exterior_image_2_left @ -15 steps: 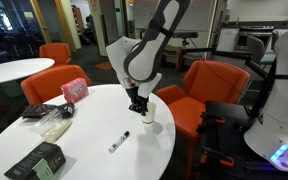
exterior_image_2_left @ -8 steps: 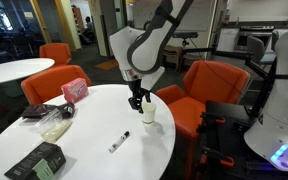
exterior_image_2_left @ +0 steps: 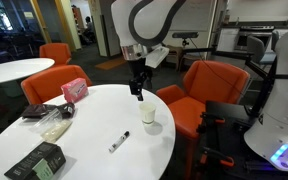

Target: Move the cup towards you

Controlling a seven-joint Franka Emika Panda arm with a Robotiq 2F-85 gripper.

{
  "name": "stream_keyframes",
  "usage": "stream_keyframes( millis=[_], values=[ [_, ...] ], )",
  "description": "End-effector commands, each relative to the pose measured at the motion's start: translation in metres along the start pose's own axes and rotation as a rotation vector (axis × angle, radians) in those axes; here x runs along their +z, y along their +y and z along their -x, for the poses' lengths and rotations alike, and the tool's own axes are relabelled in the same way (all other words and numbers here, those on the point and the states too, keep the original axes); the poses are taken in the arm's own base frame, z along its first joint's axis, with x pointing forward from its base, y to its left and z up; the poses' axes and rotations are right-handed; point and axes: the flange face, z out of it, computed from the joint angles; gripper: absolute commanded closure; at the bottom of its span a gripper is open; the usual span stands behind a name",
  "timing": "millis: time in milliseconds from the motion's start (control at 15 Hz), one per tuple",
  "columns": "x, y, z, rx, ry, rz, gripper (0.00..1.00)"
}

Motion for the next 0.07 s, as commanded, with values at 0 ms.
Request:
stream_keyframes(
  millis=[0],
  values=[
    [-0.0136,0.0045,0.0084,-0.003,-0.046,0.009,0.0]
  ],
)
